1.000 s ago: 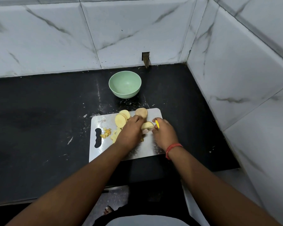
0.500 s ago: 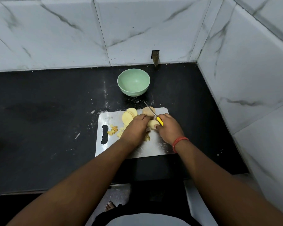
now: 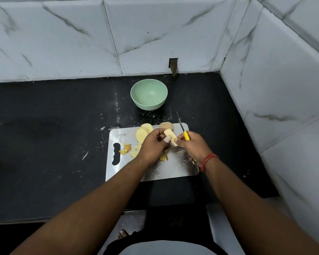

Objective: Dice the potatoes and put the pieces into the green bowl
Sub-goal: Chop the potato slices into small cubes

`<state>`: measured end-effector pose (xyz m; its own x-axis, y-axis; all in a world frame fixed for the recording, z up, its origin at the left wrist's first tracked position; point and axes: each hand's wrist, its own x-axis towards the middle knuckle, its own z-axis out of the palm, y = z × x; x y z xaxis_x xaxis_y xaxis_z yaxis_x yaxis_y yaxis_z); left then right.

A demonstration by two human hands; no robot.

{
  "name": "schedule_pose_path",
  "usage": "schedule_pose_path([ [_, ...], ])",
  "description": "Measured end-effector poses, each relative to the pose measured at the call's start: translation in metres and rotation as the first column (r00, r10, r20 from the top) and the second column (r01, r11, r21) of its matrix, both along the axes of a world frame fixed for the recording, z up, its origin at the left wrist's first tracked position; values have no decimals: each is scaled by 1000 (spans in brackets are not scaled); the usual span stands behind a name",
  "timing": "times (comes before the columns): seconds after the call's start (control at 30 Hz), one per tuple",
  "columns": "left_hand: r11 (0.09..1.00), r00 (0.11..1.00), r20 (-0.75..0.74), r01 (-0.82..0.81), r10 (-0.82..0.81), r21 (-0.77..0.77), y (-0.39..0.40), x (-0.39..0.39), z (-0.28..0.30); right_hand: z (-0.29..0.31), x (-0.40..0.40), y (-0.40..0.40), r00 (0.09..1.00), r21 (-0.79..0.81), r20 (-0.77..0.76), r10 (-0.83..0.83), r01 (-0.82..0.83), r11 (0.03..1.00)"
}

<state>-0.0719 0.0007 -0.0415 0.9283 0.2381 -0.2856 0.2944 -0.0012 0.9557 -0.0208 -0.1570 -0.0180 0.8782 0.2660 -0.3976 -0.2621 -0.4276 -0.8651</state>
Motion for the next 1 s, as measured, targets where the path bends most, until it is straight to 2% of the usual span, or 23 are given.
schedule_pose_path([
  [0.1, 1000, 998, -59, -10, 8, -28, -5, 1, 2, 1, -4, 3, 999, 10, -25, 42, -42, 999],
  [0.27, 1000, 997, -72, -21, 20, -23, -4, 5, 4, 1, -8, 6, 990, 78, -134, -38, 49, 996],
  [0.37, 999, 997, -75, -26, 22, -48, -4, 6, 6, 1, -9, 6, 990, 80, -136, -48, 59, 995],
  [0.67, 992, 994, -108, -28, 15, -124, -3, 11, 5, -1, -7, 4, 1000, -66, 22, 12, -11, 998],
  [0.83, 980, 983, -186, -38, 1, -194, -2, 14, 6, -7, -8, 7, 956, -334, 267, 117, -22, 942],
  [0.9, 971, 979, -203, -39, -10, -237, -2, 15, 10, -10, -11, 7, 944, -348, 307, 116, -2, 937],
  [1.0, 963, 984, -180, -53, 4, -266, -4, 13, 15, -7, -13, 5, 954, -291, 286, 89, -2, 957],
])
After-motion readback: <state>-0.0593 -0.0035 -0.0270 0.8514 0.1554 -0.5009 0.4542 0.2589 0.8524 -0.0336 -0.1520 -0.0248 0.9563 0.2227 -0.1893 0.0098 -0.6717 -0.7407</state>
